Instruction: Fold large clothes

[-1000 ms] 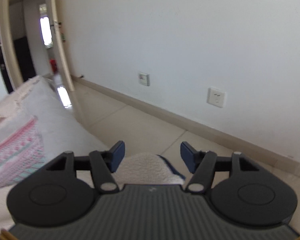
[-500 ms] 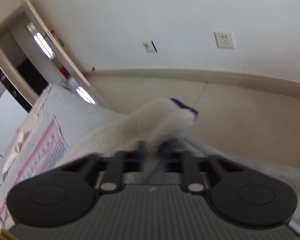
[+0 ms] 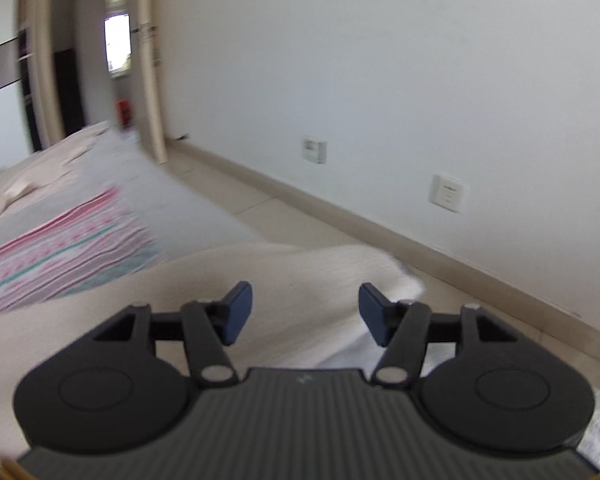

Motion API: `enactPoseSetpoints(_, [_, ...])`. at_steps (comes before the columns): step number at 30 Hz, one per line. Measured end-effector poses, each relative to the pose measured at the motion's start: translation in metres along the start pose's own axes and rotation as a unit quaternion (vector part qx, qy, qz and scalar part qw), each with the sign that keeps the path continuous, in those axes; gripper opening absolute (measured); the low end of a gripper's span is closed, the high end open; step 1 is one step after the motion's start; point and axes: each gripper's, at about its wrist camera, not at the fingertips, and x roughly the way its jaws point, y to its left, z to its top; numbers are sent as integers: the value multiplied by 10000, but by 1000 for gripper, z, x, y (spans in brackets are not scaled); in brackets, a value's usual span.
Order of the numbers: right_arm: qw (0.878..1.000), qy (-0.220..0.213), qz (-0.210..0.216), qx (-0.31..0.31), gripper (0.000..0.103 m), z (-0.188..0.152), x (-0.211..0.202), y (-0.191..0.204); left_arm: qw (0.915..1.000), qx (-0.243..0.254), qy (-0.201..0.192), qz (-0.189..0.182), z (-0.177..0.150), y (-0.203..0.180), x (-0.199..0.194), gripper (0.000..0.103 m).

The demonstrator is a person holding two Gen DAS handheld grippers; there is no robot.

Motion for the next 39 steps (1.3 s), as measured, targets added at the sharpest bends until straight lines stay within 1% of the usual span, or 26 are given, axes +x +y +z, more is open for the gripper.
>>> enactPoseSetpoints(2, [9990,159,403,-81,63,-8,-4,16,9997,-179,-5,179,1,3,-16,79])
enactPoseSetpoints(4, [9970,363,671,-153,63,-16,-3,28,9985,-379,27,395,4,5,-36,84])
enactPoseSetpoints(6, [9954,623,717,-156,63,-24,-5,35,9968,-540,38,587,4,11,-57,88])
enactPoseSetpoints(7, [9949,685,728,-143,63,-26,-10,38,9956,-596,19,725,3,13,-70,90])
enactPoseSetpoints(9, [9941,671,839,-133,63,-24,-25,41,9925,-651,-50,1034,2,19,-97,92])
enactPoseSetpoints(11, [9940,595,911,-146,67,-21,-48,48,9880,-749,-95,1345,-2,26,-124,95])
enactPoseSetpoints(13, [9937,532,973,-150,76,-14,-73,56,9828,-883,-143,1616,-8,34,-152,97])
enactPoseSetpoints(14, [9934,506,1017,-159,78,-11,-85,62,9804,-927,-161,1733,-12,37,-165,100])
enactPoseSetpoints(16, [9924,487,1114,-196,84,-7,-109,75,9748,-1009,-209,1977,-23,44,-194,101])
enactPoseSetpoints(21, [9864,505,1497,-465,89,-9,-160,119,9593,-1251,-222,2522,-53,58,-260,102])
enactPoseSetpoints(24, [9813,478,1784,-548,93,-17,-187,149,9456,-1416,-231,2922,-71,68,-298,103])
enactPoseSetpoints(26, [9755,510,2042,-639,95,-23,-201,170,9350,-1547,-256,3181,-82,76,-322,103])
enactPoseSetpoints(28, [9691,509,2299,-733,97,-31,-215,191,9217,-1723,-278,3465,-95,85,-349,103])
enactPoseSetpoints(29, [9656,491,2435,-776,98,-35,-221,201,9137,-1794,-263,3637,-101,89,-360,103])
enactPoseSetpoints(30, [9620,476,2560,-820,100,-39,-227,212,9060,-1828,-250,3810,-107,91,-370,103])
enactPoseSetpoints(32, [9559,498,2750,-898,102,-49,-235,231,8941,-1819,-230,4087,-120,96,-388,103])
enactPoseSetpoints(35, [9471,599,2972,-1051,103,-69,-241,261,8762,-1777,-136,4478,-142,107,-414,103])
enactPoseSetpoints(39, [9381,747,3109,-1332,103,-99,-235,295,8469,-1827,37,4994,-181,131,-453,103])
